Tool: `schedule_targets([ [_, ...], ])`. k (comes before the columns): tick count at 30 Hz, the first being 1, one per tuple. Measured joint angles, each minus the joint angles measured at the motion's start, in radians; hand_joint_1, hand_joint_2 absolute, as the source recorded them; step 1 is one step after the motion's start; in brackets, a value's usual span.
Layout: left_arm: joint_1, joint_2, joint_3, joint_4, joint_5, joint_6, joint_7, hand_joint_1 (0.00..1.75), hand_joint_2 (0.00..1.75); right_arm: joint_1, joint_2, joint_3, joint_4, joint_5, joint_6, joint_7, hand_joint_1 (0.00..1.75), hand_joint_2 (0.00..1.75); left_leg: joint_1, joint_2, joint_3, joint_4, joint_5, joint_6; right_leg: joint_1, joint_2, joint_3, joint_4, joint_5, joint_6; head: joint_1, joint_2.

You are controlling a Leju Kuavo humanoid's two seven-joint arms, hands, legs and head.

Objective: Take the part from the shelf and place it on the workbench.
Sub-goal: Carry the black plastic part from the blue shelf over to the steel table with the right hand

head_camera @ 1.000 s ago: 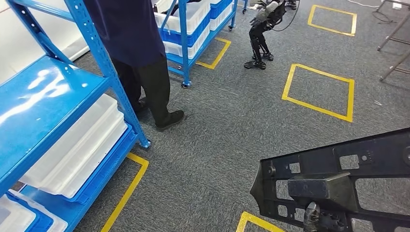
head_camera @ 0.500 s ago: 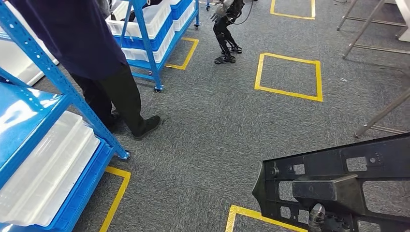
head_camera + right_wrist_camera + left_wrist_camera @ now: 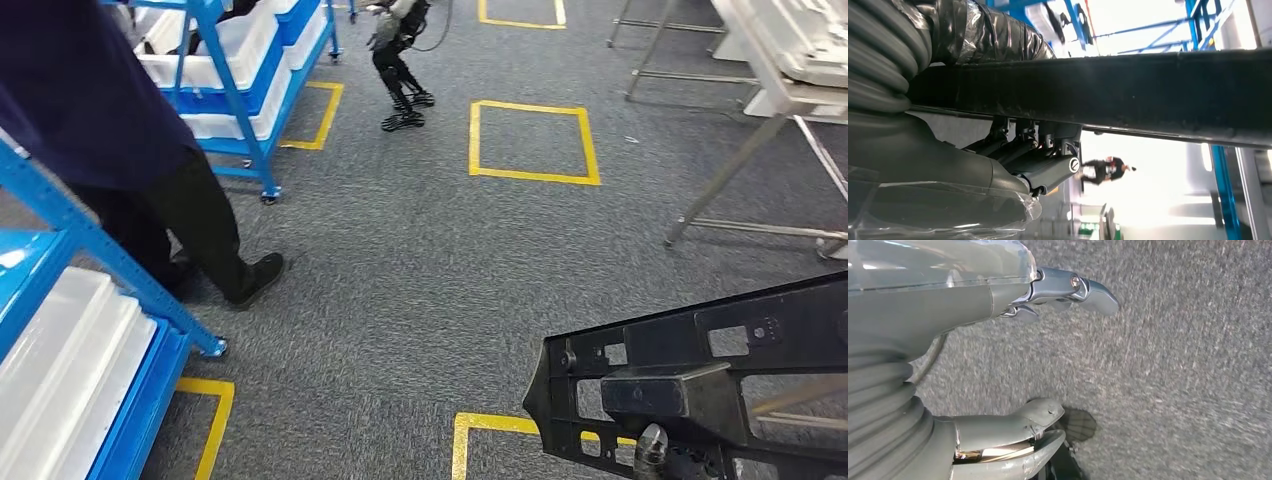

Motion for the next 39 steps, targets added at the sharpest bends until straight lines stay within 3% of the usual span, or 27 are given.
schedule_targets([
  [1,0.001,0.0,0.0,0.0,0.0,-0.001,0.0,0.0,1.75,0.001,0.0,-0.001,0.0,0.002,0.002,0.0,1.75,1.75,-0.002,0.014,0.0,0.0,-0.001,0.0,-0.001,-0.004,-0.006,0.014,0.003,0.0,0.0,0.0],
  [2,0.001,0.001,0.001,0.0,0.0,-0.002,0.0,0.0,1.75,0.001,0.0,-0.002,0.0,0.004,0.003,0.0,1.75,1.75,-0.003,0.027,0.002,0.001,-0.003,-0.001,-0.001,-0.008,0.009,-0.011,0.024,-0.001,0.0,0.0],
  [3,0.0,0.001,0.001,0.0,0.0,-0.003,0.0,0.0,1.75,0.001,0.0,-0.002,0.0,0.006,0.004,0.0,1.75,1.75,-0.003,0.039,0.004,0.001,-0.005,-0.002,0.0,-0.015,0.04,-0.068,0.057,-0.005,0.0,0.0],
  [5,-0.002,0.0,0.001,0.0,0.0,-0.005,0.0,0.0,1.75,0.0,0.0,-0.002,0.0,0.01,0.006,0.0,1.75,1.75,-0.005,0.058,0.01,0.0,-0.01,-0.006,0.01,-0.052,0.112,-0.203,0.105,-0.018,0.0,0.0],
  [7,-0.003,0.0,0.001,0.0,0.0,-0.008,0.0,0.0,1.75,0.001,0.002,-0.003,0.0,0.011,0.009,0.0,1.75,1.75,-0.007,0.074,0.014,0.0,-0.014,-0.014,0.022,-0.07,0.138,-0.259,0.114,-0.03,0.0,0.0],
  [9,-0.007,-0.001,0.001,0.0,0.0,-0.01,0.0,0.0,1.75,0.004,0.003,-0.004,-0.001,0.012,0.01,0.0,1.75,1.75,-0.008,0.088,0.018,-0.002,-0.017,-0.024,0.022,-0.049,0.138,-0.265,0.119,-0.039,0.0,0.0],
  [11,-0.009,-0.001,0.002,0.0,-0.001,-0.012,0.0,0.0,1.75,0.006,0.006,-0.006,-0.002,0.012,0.012,0.0,1.75,1.75,-0.006,0.057,0.014,0.02,-0.038,-0.032,0.015,-0.03,0.145,-0.28,0.128,-0.049,-0.001,0.0],
  [13,-0.007,0.0,0.003,0.0,-0.001,-0.013,0.001,0.0,1.75,0.006,0.01,-0.007,-0.002,0.012,0.012,0.0,1.75,1.75,-0.003,0.004,-0.027,0.117,-0.095,-0.037,0.011,-0.013,0.15,-0.289,0.132,-0.057,-0.001,0.0],
  [15,-0.002,0.0,0.004,0.0,-0.001,-0.014,0.001,0.0,1.75,0.005,0.012,-0.008,-0.001,0.013,0.012,0.0,1.75,1.75,-0.002,-0.013,-0.088,0.242,-0.146,-0.04,0.012,0.011,0.149,-0.286,0.132,-0.061,-0.002,0.0],
  [16,0.0,0.0,0.004,0.0,-0.001,-0.015,0.002,0.0,1.75,0.006,0.013,-0.008,0.0,0.014,0.012,0.0,1.75,1.75,-0.001,-0.014,-0.105,0.27,-0.145,-0.041,0.011,0.025,0.149,-0.284,0.131,-0.061,-0.002,0.0],
  [17,0.001,0.0,0.004,0.0,-0.001,-0.015,0.002,0.0,1.75,0.006,0.014,-0.008,0.002,0.015,0.012,0.0,1.75,1.75,0.001,-0.015,-0.105,0.261,-0.124,-0.043,0.01,0.039,0.149,-0.28,0.13,-0.06,-0.002,0.0],
  [18,0.002,0.0,0.004,0.0,-0.001,-0.016,0.002,0.0,1.75,0.006,0.014,-0.009,0.003,0.016,0.013,0.0,1.75,1.75,0.002,-0.02,-0.087,0.214,-0.086,-0.044,0.009,0.054,0.149,-0.274,0.127,-0.057,-0.002,0.0],
  [20,0.001,0.002,0.005,0.0,-0.002,-0.016,0.002,0.0,1.75,0.005,0.016,-0.01,0.006,0.019,0.016,0.0,1.75,1.75,0.007,-0.057,-0.034,0.088,-0.026,-0.045,0.005,0.08,0.145,-0.257,0.118,-0.047,-0.002,0.0],
  [22,0.001,0.002,0.006,0.0,-0.002,-0.016,0.002,0.0,1.75,0.005,0.019,-0.011,0.008,0.023,0.021,0.001,1.75,1.75,0.008,-0.087,-0.011,0.029,-0.014,-0.04,0.004,0.102,0.135,-0.244,0.113,-0.035,-0.001,0.0],
  [24,-0.001,0.001,0.006,0.0,-0.004,-0.016,0.003,0.0,1.75,0.007,0.022,-0.015,0.008,0.026,0.025,0.001,1.75,1.75,0.005,-0.075,-0.009,0.025,-0.014,-0.028,0.002,0.122,0.128,-0.245,0.117,-0.024,-0.001,0.0],
  [25,-0.002,0.001,0.006,0.0,-0.004,-0.016,0.003,0.0,1.75,0.009,0.022,-0.018,0.008,0.026,0.026,0.001,1.75,1.75,0.005,-0.064,-0.007,0.021,-0.01,-0.021,0.002,0.117,0.125,-0.243,0.116,-0.019,-0.001,0.0],
  [26,-0.002,0.001,0.006,0.0,-0.005,-0.016,0.003,0.0,1.75,0.009,0.023,-0.021,0.008,0.026,0.026,0.001,1.75,1.75,0.006,-0.053,-0.005,0.017,-0.007,-0.014,0.003,0.097,0.119,-0.229,0.107,-0.015,0.0,0.0],
  [29,0.0,0.002,0.007,-0.001,-0.008,-0.015,0.003,0.0,1.75,0.008,0.023,-0.026,0.011,0.027,0.026,0.001,1.75,1.75,0.006,-0.014,-0.005,0.01,-0.003,-0.001,0.002,0.012,0.048,-0.081,0.025,-0.002,0.001,0.0],
  [31,0.003,0.002,0.007,-0.001,-0.009,-0.015,0.003,0.0,1.75,0.009,0.023,-0.027,0.016,0.027,0.027,0.001,1.75,1.75,0.004,0.014,-0.005,0.01,-0.006,0.0,-0.002,-0.002,0.001,0.013,-0.005,0.003,0.001,0.0],
  [32,0.003,0.003,0.007,-0.001,-0.01,-0.015,0.003,0.0,1.75,0.009,0.023,-0.028,0.018,0.028,0.027,0.001,1.75,1.75,0.003,0.028,-0.003,0.01,-0.008,0.0,-0.003,-0.005,0.0,0.013,0.007,0.003,0.001,0.0],
  [34,0.001,0.003,0.007,-0.001,-0.011,-0.016,0.003,0.0,1.75,0.009,0.023,-0.029,0.021,0.029,0.026,0.001,1.75,1.75,0.003,0.052,0.004,0.01,-0.014,-0.003,-0.001,-0.024,0.054,-0.091,0.072,-0.002,0.001,0.0],
  [36,0.0,0.001,0.008,-0.001,-0.011,-0.016,0.003,0.0,1.75,0.008,0.023,-0.03,0.021,0.03,0.026,0.001,1.75,1.75,0.0,0.071,0.011,0.01,-0.02,-0.01,0.01,-0.07,0.116,-0.213,0.114,-0.015,0.001,0.0],
  [38,-0.002,0.0,0.009,-0.001,-0.011,-0.016,0.003,0.0,1.75,0.007,0.023,-0.03,0.021,0.03,0.026,0.001,1.75,1.75,-0.002,0.09,0.016,0.01,-0.026,-0.019,0.022,-0.086,0.131,-0.251,0.115,-0.023,0.0,0.0],
  [39,-0.005,0.0,0.009,-0.001,-0.011,-0.016,0.003,0.0,1.75,0.008,0.023,-0.031,0.021,0.03,0.026,0.001,1.75,1.75,-0.002,0.101,0.021,0.008,-0.028,-0.024,0.023,-0.073,0.13,-0.255,0.117,-0.027,0.0,0.0],
])
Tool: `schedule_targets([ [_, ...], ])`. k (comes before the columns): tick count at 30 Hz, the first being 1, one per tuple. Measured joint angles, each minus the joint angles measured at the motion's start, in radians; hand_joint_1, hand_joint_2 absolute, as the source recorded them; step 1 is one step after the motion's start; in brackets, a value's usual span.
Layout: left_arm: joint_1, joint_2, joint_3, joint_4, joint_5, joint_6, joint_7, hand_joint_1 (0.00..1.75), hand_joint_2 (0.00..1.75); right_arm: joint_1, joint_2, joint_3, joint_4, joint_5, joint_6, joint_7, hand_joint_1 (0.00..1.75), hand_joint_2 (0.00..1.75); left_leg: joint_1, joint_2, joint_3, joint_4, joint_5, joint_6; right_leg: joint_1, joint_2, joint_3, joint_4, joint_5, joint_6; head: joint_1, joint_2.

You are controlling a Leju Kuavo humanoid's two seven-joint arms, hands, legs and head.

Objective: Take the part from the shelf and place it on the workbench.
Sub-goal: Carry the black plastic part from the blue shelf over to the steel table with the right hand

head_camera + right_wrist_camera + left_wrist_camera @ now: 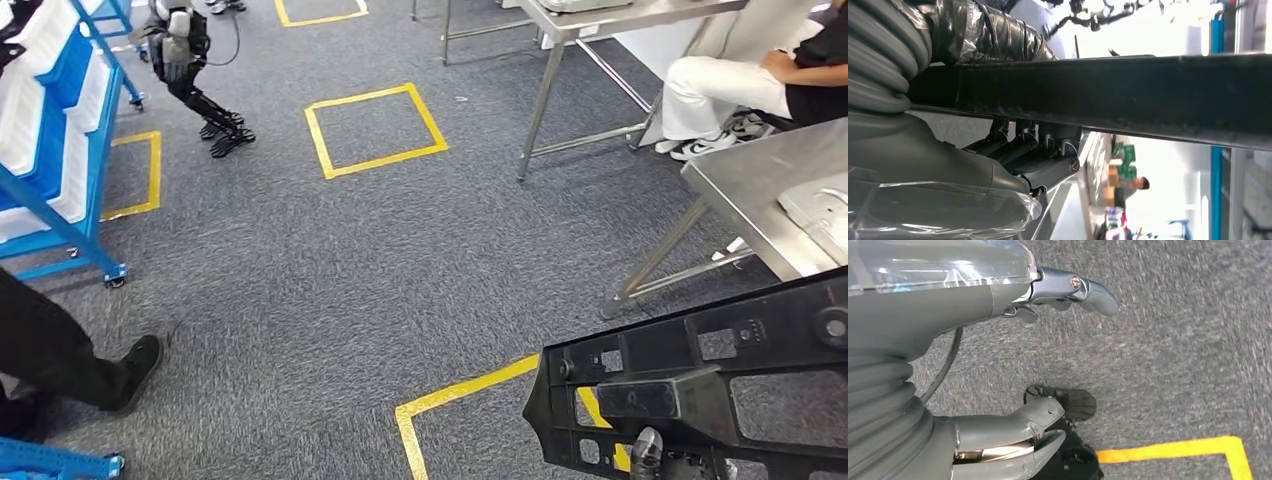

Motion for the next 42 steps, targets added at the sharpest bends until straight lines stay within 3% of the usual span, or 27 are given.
schedule_targets([
  [1,-0.002,0.0,0.0,0.0,0.0,0.0,0.0,0.0,1.75,0.001,0.0,0.0,0.0,0.0,0.0,0.0,1.75,1.75,0.001,-0.002,0.004,0.0,-0.004,-0.005,-0.003,0.012,0.003,-0.006,0.003,-0.003,0.0,0.0],
  [3,-0.004,0.0,0.001,0.0,0.0,0.0,0.0,0.0,1.75,0.001,0.003,-0.001,0.0,0.0,0.0,0.0,1.75,1.75,0.003,-0.047,-0.003,0.034,-0.032,-0.013,-0.011,0.036,0.012,-0.021,0.009,-0.013,0.0,0.0],
  [5,-0.001,0.0,0.003,0.0,0.0,0.0,0.0,0.0,1.75,-0.002,0.006,-0.001,0.0,0.0,0.0,0.0,1.75,1.75,0.006,-0.101,-0.054,0.144,-0.091,-0.016,-0.015,0.058,0.017,-0.025,0.011,-0.02,-0.001,0.0],
  [7,0.004,0.0,0.004,0.0,0.0,0.0,0.0,0.0,1.75,-0.002,0.007,-0.001,0.001,0.0,0.0,0.0,1.75,1.75,0.007,-0.113,-0.115,0.258,-0.128,-0.019,-0.015,0.086,0.017,-0.021,0.009,-0.023,-0.001,0.0],
  [8,0.006,0.0,0.005,0.0,0.0,0.0,0.0,0.0,1.75,-0.002,0.008,-0.001,0.001,0.0,0.0,0.0,1.75,1.75,0.007,-0.115,-0.127,0.272,-0.118,-0.021,-0.016,0.102,0.017,-0.018,0.008,-0.023,-0.001,0.0],
  [10,0.008,0.002,0.006,0.0,0.0,0.0,0.001,0.0,1.75,-0.002,0.008,-0.001,0.002,0.001,0.0,0.0,1.75,1.75,0.01,-0.126,-0.102,0.192,-0.045,-0.022,-0.019,0.133,0.017,-0.006,0.001,-0.019,-0.001,0.0],
  [11,0.007,0.002,0.006,0.0,0.0,-0.001,0.001,0.0,1.75,-0.002,0.008,-0.001,0.002,0.002,0.0,0.0,1.75,1.75,0.013,-0.15,-0.08,0.132,-0.014,-0.022,-0.02,0.146,0.015,0.001,-0.003,-0.014,-0.001,0.0],
  [12,0.007,0.003,0.007,0.0,0.0,-0.001,0.001,0.0,1.75,-0.002,0.008,-0.001,0.002,0.002,0.001,0.0,1.75,1.75,0.016,-0.175,-0.061,0.08,0.006,-0.021,-0.021,0.158,0.01,0.01,-0.008,-0.009,-0.001,0.0],
  [14,0.007,0.003,0.008,0.0,0.0,-0.003,0.001,0.0,1.75,-0.003,0.008,-0.001,0.003,0.006,0.001,0.0,1.75,1.75,0.016,-0.208,-0.047,0.038,0.009,-0.015,-0.023,0.181,-0.004,0.021,-0.009,0.004,0.0,0.0],
  [16,0.007,0.002,0.009,0.0,-0.001,-0.005,0.001,0.0,1.75,-0.001,0.008,-0.001,0.003,0.013,0.001,0.0,1.75,1.75,0.014,-0.19,-0.045,0.031,0.013,-0.005,-0.027,0.202,-0.012,0.02,-0.005,0.015,0.0,0.0],
  [17,0.006,0.002,0.009,0.0,-0.001,-0.007,0.001,0.0,1.75,0.0,0.008,-0.001,0.003,0.015,0.001,0.0,1.75,1.75,0.015,-0.178,-0.042,0.027,0.016,0.002,-0.027,0.192,-0.015,0.025,-0.008,0.02,0.0,0.0],
  [18,0.005,0.002,0.009,0.0,-0.001,-0.008,0.0,0.0,1.75,0.0,0.008,-0.001,0.004,0.017,0.001,0.0,1.75,1.75,0.017,-0.164,-0.04,0.021,0.019,0.009,-0.025,0.168,-0.026,0.046,-0.021,0.024,0.0,0.0],
  [20,0.006,0.002,0.01,0.0,-0.002,-0.009,0.0,0.0,1.75,-0.003,0.008,-0.002,0.004,0.018,0.001,0.0,1.75,1.75,0.016,-0.136,-0.036,0.014,0.021,0.018,-0.024,0.101,-0.072,0.141,-0.072,0.031,0.002,0.0],
  [22,0.008,0.002,0.01,0.0,-0.002,-0.009,0.0,0.0,1.75,-0.004,0.008,-0.002,0.005,0.018,0.001,0.0,1.75,1.75,0.012,-0.106,-0.035,0.014,0.018,0.02,-0.027,0.074,-0.131,0.252,-0.113,0.037,0.003,0.0],
  [23,0.008,0.002,0.01,0.0,-0.002,-0.009,0.0,0.0,1.75,-0.003,0.008,-0.002,0.006,0.018,0.001,0.0,1.75,1.75,0.011,-0.092,-0.034,0.014,0.016,0.02,-0.028,0.069,-0.143,0.272,-0.11,0.037,0.003,0.0],
  [24,0.008,0.002,0.01,0.0,-0.003,-0.01,0.0,0.0,1.75,-0.003,0.008,-0.002,0.008,0.019,0.001,0.0,1.75,1.75,0.01,-0.078,-0.031,0.014,0.013,0.02,-0.028,0.066,-0.134,0.253,-0.088,0.036,0.003,0.0],
  [25,0.007,0.002,0.011,0.0,-0.003,-0.01,0.0,0.0,1.75,-0.003,0.008,-0.002,0.009,0.019,0.001,0.0,1.75,1.75,0.01,-0.065,-0.027,0.014,0.01,0.019,-0.027,0.059,-0.106,0.198,-0.052,0.034,0.003,0.0],
  [27,0.005,0.002,0.011,0.0,-0.003,-0.01,0.0,0.0,1.75,-0.003,0.008,-0.002,0.009,0.019,0.001,0.0,1.75,1.75,0.008,-0.045,-0.016,0.013,0.004,0.014,-0.018,0.017,-0.038,0.067,-0.001,0.021,0.002,0.0],
  [29,0.002,0.001,0.011,0.0,-0.003,-0.012,0.0,0.0,1.75,-0.004,0.008,-0.002,0.009,0.021,0.001,0.0,1.75,1.75,0.007,-0.029,-0.009,0.01,-0.001,0.005,-0.006,-0.011,-0.011,0.01,0.007,0.009,0.002,0.0],
  [31,-0.001,0.001,0.011,0.0,-0.004,-0.014,0.0,0.0,1.75,-0.004,0.008,-0.002,0.009,0.024,0.001,0.0,1.75,1.75,0.006,-0.009,-0.001,0.004,-0.005,-0.007,-0.003,0.008,-0.011,0.004,0.009,0.001,0.002,0.0],
  [32,-0.003,0.001,0.011,0.0,-0.004,-0.015,0.0,0.0,1.75,-0.003,0.008,-0.002,0.009,0.026,0.001,0.0,1.75,1.75,0.006,-0.011,0.004,0.006,-0.01,-0.012,-0.007,0.02,-0.007,-0.003,0.012,-0.003,0.002,0.0],
  [34,-0.003,0.001,0.011,0.0,-0.004,-0.016,0.0,0.0,1.75,-0.003,0.008,-0.002,0.009,0.029,0.002,0.0,1.75,1.75,0.008,-0.051,-0.011,0.055,-0.046,-0.018,-0.015,0.042,0.004,-0.018,0.02,-0.012,0.0,0.0],
  [36,-0.001,0.002,0.012,0.0,-0.003,-0.017,0.003,0.0,1.75,-0.005,0.008,-0.002,0.011,0.032,0.002,0.0,1.75,1.75,0.012,-0.101,-0.069,0.176,-0.107,-0.019,-0.019,0.063,0.006,-0.021,0.021,-0.019,-0.001,0.0],
  [38,0.002,0.002,0.012,0.0,-0.003,-0.018,0.007,0.0,1.75,-0.005,0.008,-0.002,0.014,0.034,0.002,0.001,1.75,1.75,0.012,-0.113,-0.122,0.268,-0.128,-0.022,-0.018,0.092,0.005,-0.017,0.018,-0.021,-0.001,0.0],
  [39,0.004,0.002,0.012,0.0,-0.002,-0.018,0.008,0.0,1.75,-0.005,0.008,-0.002,0.016,0.035,0.001,0.001,1.75,1.75,0.012,-0.115,-0.127,0.265,-0.109,-0.022,-0.018,0.107,0.006,-0.013,0.016,-0.021,-0.001,0.0],
  [40,0.004,0.003,0.012,0.0,-0.002,-0.018,0.009,0.0,1.75,-0.005,0.008,-0.002,0.017,0.035,0.001,0.001,1.75,1.75,0.012,-0.119,-0.115,0.224,-0.073,-0.021,-0.018,0.122,0.006,-0.009,0.014,-0.018,-0.001,0.0],
  [42,0.004,0.004,0.013,0.0,-0.001,-0.018,0.009,0.0,1.75,-0.005,0.008,-0.002,0.018,0.035,0.001,0.001,1.75,1.75,0.013,-0.16,-0.07,0.099,-0.005,-0.015,-0.019,0.148,0.003,0.004,0.006,-0.011,-0.001,0.0],
])
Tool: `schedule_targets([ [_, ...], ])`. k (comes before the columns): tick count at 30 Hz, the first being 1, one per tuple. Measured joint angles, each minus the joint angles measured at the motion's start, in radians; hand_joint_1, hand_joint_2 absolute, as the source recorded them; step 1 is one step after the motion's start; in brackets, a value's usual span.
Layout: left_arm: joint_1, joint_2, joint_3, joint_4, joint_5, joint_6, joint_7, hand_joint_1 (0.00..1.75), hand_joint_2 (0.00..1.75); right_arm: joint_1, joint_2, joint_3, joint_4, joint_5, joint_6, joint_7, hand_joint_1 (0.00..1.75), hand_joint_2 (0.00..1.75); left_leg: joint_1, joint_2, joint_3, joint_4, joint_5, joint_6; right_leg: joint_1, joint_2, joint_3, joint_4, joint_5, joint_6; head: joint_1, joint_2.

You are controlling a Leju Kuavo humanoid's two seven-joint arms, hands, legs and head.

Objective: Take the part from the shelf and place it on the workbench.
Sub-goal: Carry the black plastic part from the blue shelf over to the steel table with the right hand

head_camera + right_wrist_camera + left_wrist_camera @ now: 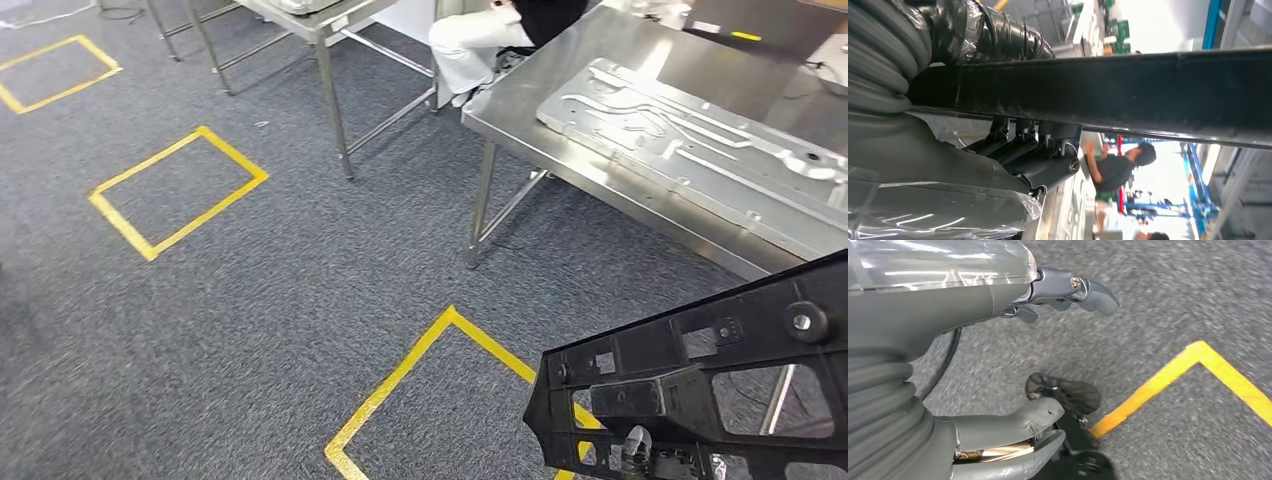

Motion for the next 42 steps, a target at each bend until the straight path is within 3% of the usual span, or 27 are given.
schedule_targets([
  [2,0.0,0.002,0.0,0.0,0.0,0.0,0.001,0.0,1.75,0.0,0.0,0.0,0.001,0.0,0.0,0.0,1.75,1.75,-0.001,-0.039,0.023,-0.065,0.02,0.008,-0.001,0.021,-0.009,0.01,-0.004,0.011,0.0,0.0],
  [3,-0.001,0.002,0.0,0.0,0.0,0.0,0.002,0.0,1.75,0.0,0.0,0.0,0.001,0.0,0.0,0.0,1.75,1.75,-0.003,-0.043,0.025,-0.069,0.017,0.011,-0.003,0.032,-0.013,0.011,-0.003,0.018,0.0,0.0],
  [5,-0.002,0.001,0.0,0.0,0.0,0.0,0.003,0.0,1.75,0.002,0.0,0.0,0.001,0.0,0.0,0.0,1.75,1.75,-0.002,-0.02,0.03,-0.077,0.023,0.023,-0.006,0.043,-0.017,0.01,0.0,0.03,0.001,0.0],
  [7,-0.002,0.0,0.0,0.0,0.0,0.0,0.003,0.0,1.75,0.002,0.0,0.0,0.001,0.0,0.0,0.0,1.75,1.75,0.003,0.007,0.037,-0.089,0.029,0.036,-0.003,0.0,-0.036,0.049,-0.025,0.039,0.004,0.0],
  [9,0.0,0.0,0.0,0.0,0.0,0.0,0.003,0.0,1.75,-0.001,0.0,0.0,0.001,0.0,0.0,0.0,1.75,1.75,0.002,0.033,0.04,-0.094,0.029,0.043,-0.004,-0.057,-0.09,0.156,-0.081,0.048,0.007,0.0],
  [11,0.002,0.0,0.0,0.0,0.0,0.0,0.003,0.0,1.75,0.0,0.0,0.0,0.002,0.0,-0.001,0.001,1.75,1.75,0.0,0.062,0.042,-0.094,0.024,0.044,-0.009,-0.074,-0.141,0.251,-0.112,0.055,0.007,0.0],
  [12,0.003,0.0,0.0,0.0,0.0,0.0,0.003,0.0,1.75,0.0,0.0,0.0,0.003,0.0,-0.002,0.001,1.75,1.75,0.0,0.075,0.045,-0.094,0.021,0.043,-0.01,-0.078,-0.146,0.258,-0.103,0.057,0.007,0.0],
  [14,0.002,0.0,0.001,0.0,0.0,0.0,0.003,0.0,1.75,0.0,0.0,0.0,0.005,0.0,-0.003,0.003,1.75,1.75,0.0,0.099,0.055,-0.094,0.014,0.04,-0.011,-0.093,-0.103,0.173,-0.042,0.054,0.007,0.0],
  [16,0.0,0.0,0.001,0.0,0.0,0.0,0.003,0.0,1.75,-0.001,0.0,0.0,0.005,0.001,-0.004,0.003,1.75,1.75,-0.003,0.118,0.065,-0.093,0.004,0.032,-0.002,-0.135,-0.041,0.055,0.004,0.044,0.007,0.0],
  [18,-0.001,0.0,0.001,0.0,-0.001,0.0,0.004,0.0,1.75,-0.001,0.0,0.0,0.005,0.002,-0.004,0.004,1.75,1.75,-0.008,0.136,0.072,-0.096,-0.004,0.021,0.008,-0.157,-0.018,0.008,0.007,0.03,0.007,0.0],
  [20,-0.005,0.001,0.001,0.0,-0.001,-0.001,0.004,0.0,1.75,0.001,0.0,0.0,0.005,0.003,-0.005,0.007,1.75,1.75,-0.01,0.154,0.084,-0.101,-0.01,0.011,0.007,-0.134,-0.016,-0.001,0.008,0.018,0.006,0.0],
  [22,-0.008,0.001,0.001,0.0,-0.002,-0.001,0.006,0.0,1.75,0.002,0.001,0.0,0.005,0.006,-0.007,0.011,1.75,1.75,-0.007,0.123,0.081,-0.07,-0.036,0.003,0.0,-0.111,-0.007,-0.014,0.012,0.006,0.005,0.0],
  [24,-0.007,0.002,0.001,0.0,-0.002,-0.001,0.008,0.0,1.75,0.0,0.001,0.0,0.006,0.007,-0.008,0.013,1.75,1.75,-0.004,0.068,0.031,0.035,-0.089,-0.001,-0.002,-0.092,0.0,-0.019,0.013,-0.004,0.004,0.0],
  [26,-0.003,0.002,0.001,0.0,-0.003,-0.001,0.009,0.0,1.75,0.0,0.001,0.0,0.009,0.008,-0.01,0.015,1.75,1.75,-0.004,0.049,-0.034,0.15,-0.124,-0.003,0.0,-0.067,0.002,-0.017,0.01,-0.01,0.004,0.0],
  [27,-0.001,0.002,0.001,0.0,-0.004,-0.001,0.009,0.0,1.75,0.0,0.001,0.0,0.011,0.008,-0.012,0.015,1.75,1.75,-0.004,0.047,-0.052,0.169,-0.115,-0.004,0.0,-0.055,0.003,-0.015,0.008,-0.012,0.004,0.0],
  [28,0.001,0.002,0.001,0.0,-0.004,0.0,0.009,0.0,1.75,0.0,0.001,0.0,0.012,0.009,-0.015,0.016,1.75,1.75,-0.004,0.046,-0.054,0.151,-0.085,-0.004,0.0,-0.043,0.006,-0.012,0.005,-0.012,0.004,0.0],
  [30,0.0,0.003,0.002,0.0,-0.005,0.001,0.01,0.0,1.75,0.001,0.001,0.0,0.014,0.015,-0.029,0.014,1.75,1.75,-0.004,0.042,-0.02,0.04,-0.006,0.0,-0.001,-0.028,0.011,-0.005,-0.003,-0.007,0.004,0.0],
  [32,-0.005,0.004,0.003,0.0,-0.005,0.002,0.009,0.0,1.75,0.001,0.001,0.002,0.014,0.029,-0.05,0.011,1.75,1.75,-0.006,0.034,0.01,-0.048,0.031,0.007,0.002,-0.019,0.012,0.005,-0.012,0.003,0.005,0.0],
  [35,-0.008,0.004,0.003,0.0,-0.006,0.002,0.004,0.0,1.75,0.002,0.001,0.011,0.014,0.048,-0.073,0.01,1.75,1.75,-0.008,0.03,0.015,-0.068,0.029,0.023,0.004,-0.017,0.009,0.005,-0.017,0.018,0.005,0.0],
  [37,-0.008,0.002,0.003,0.0,-0.008,0.001,0.001,0.0,1.75,0.002,0.001,0.02,0.015,0.054,-0.085,0.011,1.75,1.75,-0.004,0.033,0.021,-0.076,0.03,0.035,0.003,-0.037,0.002,0.025,-0.032,0.031,0.006,0.0],
  [40,-0.007,0.001,0.003,0.0,-0.011,0.0,-0.002,0.0,1.75,0.0,0.0,0.039,0.019,0.059,-0.104,0.015,1.75,1.75,-0.003,0.04,0.028,-0.081,0.026,0.046,-0.004,-0.073,-0.078,0.178,-0.104,0.047,0.007,0.0],
  [42,-0.004,0.001,0.003,0.0,-0.015,0.0,-0.002,0.0,1.75,0.0,-0.002,0.052,0.026,0.063,-0.112,0.019,1.75,1.75,-0.003,0.046,0.033,-0.081,0.02,0.046,-0.008,-0.078,-0.132,0.267,-0.125,0.052,0.007,0.0],
])
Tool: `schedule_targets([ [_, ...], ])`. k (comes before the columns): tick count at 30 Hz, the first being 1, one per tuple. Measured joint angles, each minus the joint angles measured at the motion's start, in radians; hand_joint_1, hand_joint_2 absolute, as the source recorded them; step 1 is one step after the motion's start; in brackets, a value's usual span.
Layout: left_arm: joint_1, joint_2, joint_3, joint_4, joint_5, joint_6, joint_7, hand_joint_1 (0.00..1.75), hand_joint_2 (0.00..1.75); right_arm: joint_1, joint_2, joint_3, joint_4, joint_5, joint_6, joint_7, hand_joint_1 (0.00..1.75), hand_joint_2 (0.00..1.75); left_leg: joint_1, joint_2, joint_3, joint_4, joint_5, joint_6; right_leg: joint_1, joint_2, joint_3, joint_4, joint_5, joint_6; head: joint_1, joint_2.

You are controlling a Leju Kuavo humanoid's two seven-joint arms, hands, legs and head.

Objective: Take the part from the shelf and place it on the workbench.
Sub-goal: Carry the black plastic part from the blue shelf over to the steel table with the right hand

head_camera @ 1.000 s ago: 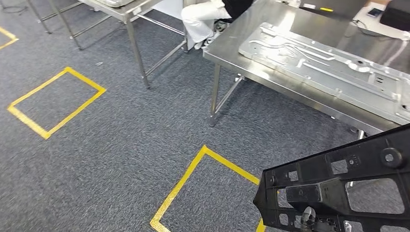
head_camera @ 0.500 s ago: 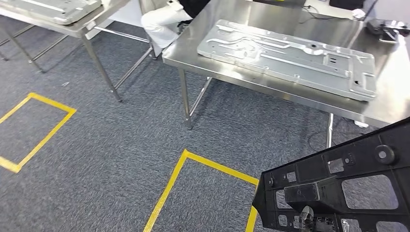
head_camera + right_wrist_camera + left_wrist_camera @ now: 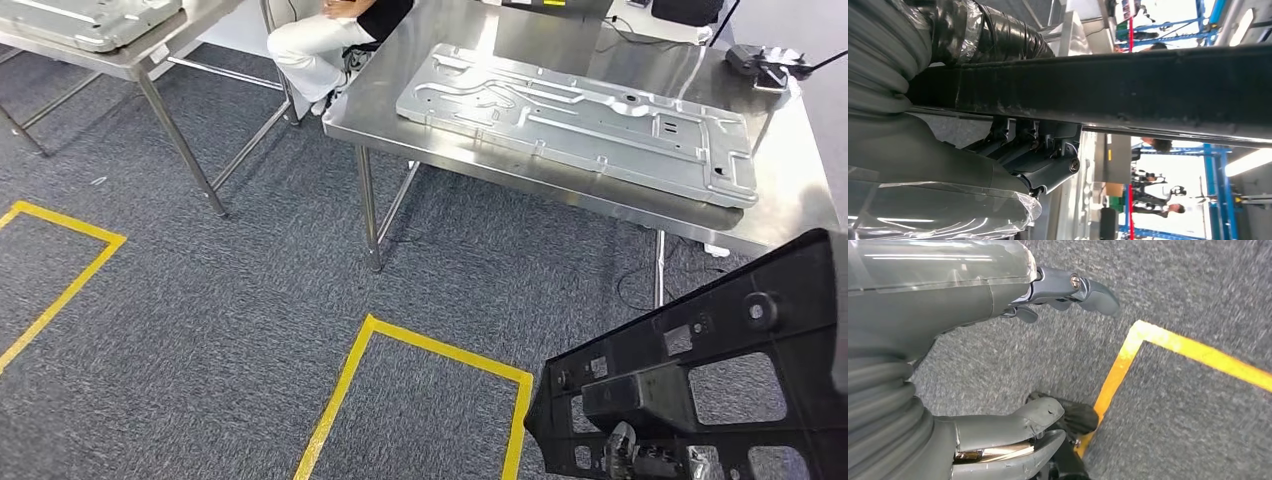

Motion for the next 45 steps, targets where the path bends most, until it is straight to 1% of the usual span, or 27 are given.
schedule_targets([
  [2,0.002,0.0,0.0,0.0,-0.002,0.0,0.0,0.0,1.75,0.0,-0.001,0.006,0.004,0.001,-0.002,0.001,1.75,1.75,0.0,0.003,0.005,0.0,-0.004,-0.001,-0.002,-0.001,-0.015,0.017,0.009,0.001,0.0,0.0],
  [8,0.002,0.0,0.0,0.0,-0.002,0.0,0.0,0.0,1.75,0.0,-0.001,0.008,0.006,0.002,-0.002,0.001,1.75,1.75,0.0,0.003,0.008,0.0,-0.006,-0.002,-0.002,-0.002,-0.008,-0.002,0.028,0.001,0.0,0.0],
  [10,0.002,0.0,0.0,0.0,-0.002,0.0,0.0,0.0,1.75,0.0,-0.001,0.01,0.007,0.003,-0.003,0.001,1.75,1.75,0.0,0.003,0.015,0.0,-0.011,-0.004,-0.002,-0.002,0.014,-0.053,0.065,-0.002,0.0,0.0],
  [12,0.002,-0.001,0.0,0.0,-0.002,0.0,0.0,0.0,1.75,0.0,-0.001,0.014,0.007,0.003,-0.004,0.002,1.75,1.75,0.0,0.005,0.026,-0.001,-0.018,-0.007,0.0,-0.006,0.058,-0.147,0.116,-0.009,0.0,0.0],
  [14,-0.001,-0.001,0.0,0.0,-0.005,0.0,0.0,0.0,1.75,-0.002,-0.005,0.031,0.01,0.016,-0.047,0.003,1.75,1.75,0.001,0.007,0.04,0.004,-0.036,-0.025,0.007,-0.009,0.112,-0.241,0.131,-0.032,-0.001,0.0],
  [16,-0.004,0.0,0.0,0.0,-0.012,0.0,0.001,0.0,1.75,-0.009,-0.018,0.061,0.014,0.043,-0.124,0.007,1.75,1.75,0.001,0.004,0.012,0.08,-0.078,-0.045,0.009,-0.007,0.157,-0.291,0.115,-0.058,-0.002,0.0],
  [18,-0.003,0.001,0.0,0.0,-0.017,-0.002,0.003,0.0,1.75,-0.018,-0.035,0.087,0.018,0.063,-0.174,0.01,1.75,1.75,0.001,0.0,-0.07,0.213,-0.12,-0.051,0.007,-0.004,0.184,-0.302,0.101,-0.067,-0.004,0.0],
  [19,-0.002,0.001,0.0,0.0,-0.018,-0.002,0.006,0.0,1.75,-0.021,-0.043,0.098,0.021,0.068,-0.189,0.013,1.75,1.75,0.001,0.0,-0.106,0.254,-0.119,-0.052,0.009,-0.001,0.195,-0.302,0.091,-0.068,-0.004,0.0],
  [20,0.0,0.002,0.0,0.0,-0.019,-0.003,0.008,0.0,1.75,-0.025,-0.051,0.107,0.024,0.071,-0.206,0.016,1.75,1.75,0.001,0.0,-0.126,0.258,-0.094,-0.052,0.01,0.003,0.209,-0.302,0.08,-0.068,-0.004,0.0],
  [21,0.001,0.003,0.0,0.0,-0.02,-0.003,0.01,0.0,1.75,-0.029,-0.059,0.117,0.027,0.073,-0.224,0.022,1.75,1.75,0.001,0.0,-0.127,0.224,-0.049,-0.051,0.01,0.006,0.226,-0.302,0.068,-0.066,-0.004,0.0],
  [22,0.003,0.004,0.0,0.0,-0.022,-0.004,0.012,0.0,1.75,-0.033,-0.067,0.126,0.029,0.075,-0.244,0.029,1.75,1.75,0.0,-0.001,-0.116,0.162,0.006,-0.047,0.01,0.009,0.242,-0.302,0.055,-0.063,-0.004,0.0],
  [23,0.004,0.006,0.0,0.0,-0.024,-0.005,0.013,0.0,1.75,-0.039,-0.074,0.135,0.032,0.075,-0.265,0.039,1.75,1.75,-0.003,-0.002,-0.101,0.107,0.045,-0.043,0.011,0.01,0.255,-0.302,0.043,-0.059,-0.004,0.0],
  [24,0.004,0.009,0.0,0.0,-0.027,-0.006,0.015,0.0,1.75,-0.046,-0.081,0.144,0.035,0.076,-0.289,0.05,1.75,1.75,-0.006,-0.003,-0.083,0.06,0.065,-0.037,0.012,0.012,0.263,-0.301,0.033,-0.053,-0.004,0.0],
  [25,0.003,0.01,0.0,0.0,-0.031,-0.008,0.016,0.0,1.75,-0.055,-0.087,0.151,0.038,0.081,-0.319,0.065,1.75,1.75,-0.01,-0.003,-0.072,0.034,0.067,-0.031,0.011,0.013,0.268,-0.303,0.025,-0.048,-0.004,0.0],
  [27,0.001,0.012,0.0,0.0,-0.04,-0.012,0.019,0.0,1.75,-0.081,-0.099,0.162,0.042,0.11,-0.392,0.103,1.75,1.75,-0.013,-0.003,-0.056,0.014,0.05,-0.019,0.011,0.015,0.275,-0.303,0.026,-0.036,-0.004,0.0],
  [29,0.0,0.014,-0.002,0.0,-0.054,-0.018,0.021,0.0,1.75,-0.123,-0.116,0.164,0.047,0.172,-0.471,0.159,1.75,1.75,-0.008,-0.003,-0.034,-0.005,0.043,-0.008,0.011,0.01,0.267,-0.272,0.037,-0.027,-0.003,0.0],
  [30,-0.001,0.015,-0.003,0.0,-0.06,-0.021,0.022,0.0,1.75,-0.151,-0.128,0.163,0.051,0.207,-0.506,0.19,1.75,1.75,-0.005,-0.002,-0.018,-0.015,0.04,-0.003,0.01,0.007,0.245,-0.233,0.037,-0.022,-0.003,0.0],
  [32,-0.004,0.017,-0.005,0.0,-0.071,-0.027,0.023,0.0,1.75,-0.209,-0.157,0.155,0.065,0.281,-0.551,0.253,1.75,1.75,-0.004,0.0,0.009,-0.029,0.029,0.005,0.004,0.001,0.165,-0.121,0.012,-0.009,-0.002,0.0],
  [34,-0.006,0.019,-0.007,0.0,-0.079,-0.033,0.023,0.0,1.75,-0.273,-0.192,0.139,0.095,0.372,-0.575,0.325,1.75,1.75,-0.003,-0.001,0.031,-0.033,0.013,0.004,-0.002,-0.001,0.077,-0.038,-0.029,0.003,-0.001,0.0],
  [35,-0.006,0.02,-0.008,0.0,-0.084,-0.036,0.023,0.0,1.75,-0.307,-0.21,0.131,0.114,0.419,-0.58,0.36,1.75,1.75,-0.002,-0.001,0.044,-0.033,0.003,0.002,-0.005,-0.002,0.05,-0.034,-0.032,0.007,-0.001,0.0],
  [36,-0.006,0.021,-0.009,0.0,-0.087,-0.039,0.023,0.0,1.75,-0.342,-0.229,0.123,0.135,0.463,-0.583,0.393,1.75,1.75,-0.002,-0.001,0.058,-0.033,-0.007,0.0,-0.007,-0.003,0.038,-0.058,-0.014,0.008,-0.001,0.0],
  [37,-0.006,0.021,-0.011,0.0,-0.09,-0.041,0.024,0.0,1.75,-0.375,-0.245,0.115,0.154,0.496,-0.584,0.417,1.75,1.75,-0.001,-0.001,0.073,-0.034,-0.018,-0.002,-0.008,-0.005,0.039,-0.11,0.03,0.007,-0.001,0.0],
  [39,-0.007,0.022,-0.015,0.0,-0.092,-0.044,0.024,0.0,1.75,-0.427,-0.273,0.101,0.189,0.531,-0.585,0.446,1.75,1.75,0.0,-0.002,0.1,-0.035,-0.04,-0.009,-0.006,-0.012,0.05,-0.217,0.141,-0.001,0.0,0.0],
  [40,-0.008,0.022,-0.018,0.0,-0.093,-0.045,0.024,0.0,1.75,-0.446,-0.283,0.095,0.203,0.545,-0.585,0.457,1.75,1.75,0.0,-0.004,0.109,-0.038,-0.05,-0.015,-0.002,-0.015,0.056,-0.247,0.173,-0.009,0.0,0.0],
  [41,-0.009,0.022,-0.02,0.0,-0.094,-0.046,0.025,0.0,1.75,-0.46,-0.292,0.092,0.214,0.565,-0.586,0.472,1.75,1.75,-0.001,-0.005,0.12,-0.039,-0.055,-0.023,0.002,-0.016,0.06,-0.258,0.185,-0.018,0.002,0.0],
  [43,-0.013,0.024,-0.023,0.0,-0.099,-0.049,0.027,0.0,1.75,-0.494,-0.31,0.09,0.236,0.642,-0.579,0.52,1.75,1.75,-0.001,-0.003,0.134,-0.034,-0.054,-0.038,0.006,-0.01,0.078,-0.265,0.171,-0.037,0.002,0.0],
  [45,-0.018,0.028,-0.026,0.0,-0.105,-0.055,0.029,0.0,1.75,-0.546,-0.332,0.091,0.269,0.753,-0.554,0.587,1.75,1.75,0.001,-0.002,0.115,0.025,-0.051,-0.044,0.004,-0.004,0.1,-0.275,0.163,-0.054,0.002,0.0],
])
